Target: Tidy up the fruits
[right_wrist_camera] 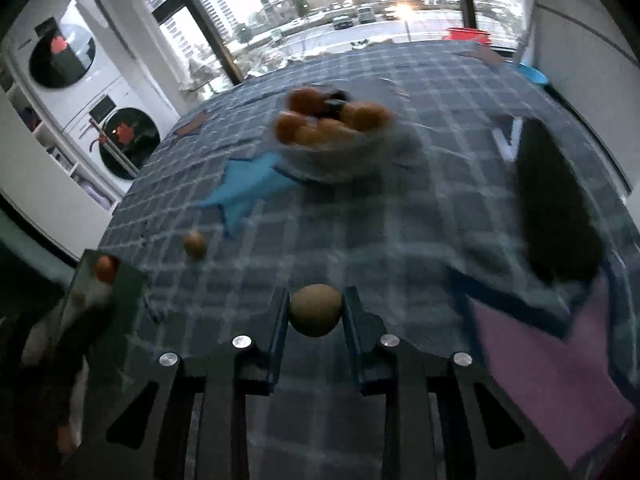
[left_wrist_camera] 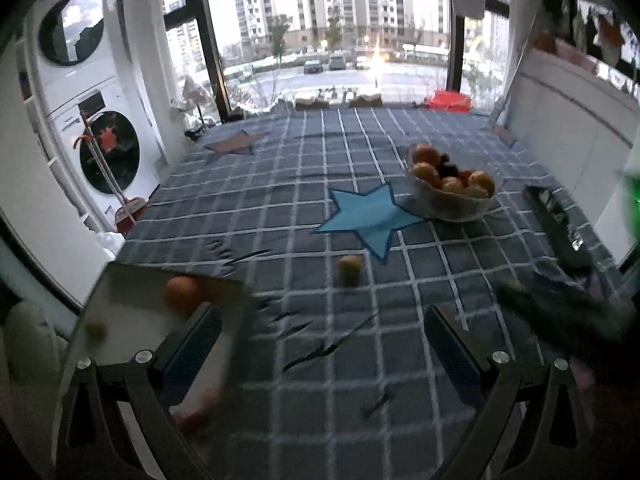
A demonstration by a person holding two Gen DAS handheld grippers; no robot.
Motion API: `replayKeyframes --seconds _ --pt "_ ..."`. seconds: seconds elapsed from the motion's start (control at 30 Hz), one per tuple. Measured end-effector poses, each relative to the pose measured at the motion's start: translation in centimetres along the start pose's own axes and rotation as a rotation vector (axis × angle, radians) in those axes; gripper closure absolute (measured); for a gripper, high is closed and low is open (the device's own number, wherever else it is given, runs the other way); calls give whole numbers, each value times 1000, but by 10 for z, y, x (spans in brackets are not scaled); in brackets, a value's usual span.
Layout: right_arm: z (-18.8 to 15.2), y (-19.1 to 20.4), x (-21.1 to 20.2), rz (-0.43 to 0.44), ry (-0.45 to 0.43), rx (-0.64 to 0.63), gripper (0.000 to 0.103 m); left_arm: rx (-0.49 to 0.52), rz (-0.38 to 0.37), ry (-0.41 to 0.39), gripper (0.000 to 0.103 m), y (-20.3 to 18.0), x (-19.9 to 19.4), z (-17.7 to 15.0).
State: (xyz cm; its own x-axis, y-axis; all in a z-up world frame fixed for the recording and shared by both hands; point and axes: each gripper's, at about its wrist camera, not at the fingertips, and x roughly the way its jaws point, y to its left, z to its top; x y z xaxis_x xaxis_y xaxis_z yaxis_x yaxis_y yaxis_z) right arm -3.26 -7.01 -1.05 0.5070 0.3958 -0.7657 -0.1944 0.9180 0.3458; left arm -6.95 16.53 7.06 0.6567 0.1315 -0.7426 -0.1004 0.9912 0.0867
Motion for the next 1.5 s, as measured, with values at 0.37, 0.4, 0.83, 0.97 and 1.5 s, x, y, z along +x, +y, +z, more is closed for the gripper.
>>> replayKeyframes --seconds 0.37,0.4,0.83,0.97,1.5 --pt "-53 -46 -47 2 -72 44 74 -9 131 133 24 -22 89 18" --pt "-53 -47 -47 9 -74 47 74 -25 126 140 24 -21 92 18" --pt "-70 -52 -42 57 -135 76 74 -72 -61 78 80 -19 45 -3" --pt "-69 -54 -41 69 -131 88 74 -84 -87 44 80 -13 4 -39" --pt "-71 -37 -43 7 -161 -4 74 -123 -102 9 80 -3 1 -91"
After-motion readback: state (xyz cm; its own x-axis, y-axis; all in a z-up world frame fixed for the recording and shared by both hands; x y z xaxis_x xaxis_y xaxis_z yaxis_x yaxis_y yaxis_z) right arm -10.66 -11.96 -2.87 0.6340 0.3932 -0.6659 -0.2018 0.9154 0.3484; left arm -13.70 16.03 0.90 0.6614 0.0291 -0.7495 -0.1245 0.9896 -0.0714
